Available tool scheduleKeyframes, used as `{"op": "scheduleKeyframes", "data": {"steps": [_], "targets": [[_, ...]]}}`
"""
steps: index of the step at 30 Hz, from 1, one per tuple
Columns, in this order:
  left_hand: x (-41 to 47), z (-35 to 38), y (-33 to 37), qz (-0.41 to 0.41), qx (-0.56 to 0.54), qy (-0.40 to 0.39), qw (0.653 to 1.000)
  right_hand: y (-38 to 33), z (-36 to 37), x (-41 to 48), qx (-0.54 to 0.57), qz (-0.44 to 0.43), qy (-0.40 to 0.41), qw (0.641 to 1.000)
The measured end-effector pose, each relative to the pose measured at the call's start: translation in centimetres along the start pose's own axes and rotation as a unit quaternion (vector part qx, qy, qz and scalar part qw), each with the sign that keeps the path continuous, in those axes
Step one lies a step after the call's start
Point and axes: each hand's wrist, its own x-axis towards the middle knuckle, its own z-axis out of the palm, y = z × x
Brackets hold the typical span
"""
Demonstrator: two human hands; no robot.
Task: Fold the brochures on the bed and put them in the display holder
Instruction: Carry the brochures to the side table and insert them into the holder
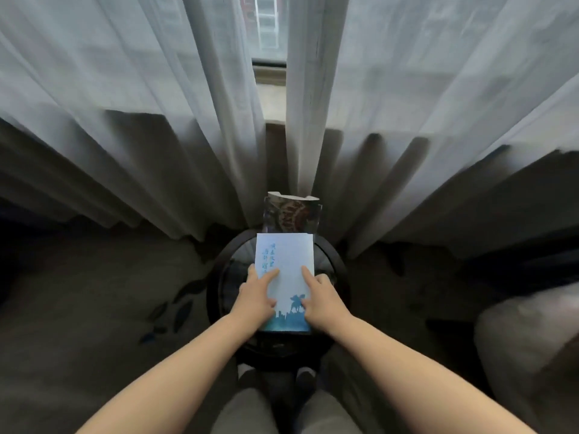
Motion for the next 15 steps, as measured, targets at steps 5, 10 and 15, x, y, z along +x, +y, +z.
{"op": "scheduleKeyframes", "data": {"steps": [5, 10, 15], "targets": [[3.0, 3.9, -4.3, -0.017, -0.022, -0.055, 0.998, 2.7, 5.7, 2.7, 0.032, 0.037, -0.034, 0.998], [5.4, 8.8, -8.5, -0.016, -0.014, -0.104, 0.994, 6.2, 11.6, 4.3, 0.060, 0.097, -0.048, 0.992], [7.8, 12.0, -11.0, -0.046, 0.015, -0.130, 0.990, 8.5, 15.7, 6.6, 0.052, 0.112, -0.059, 0.991]]}}
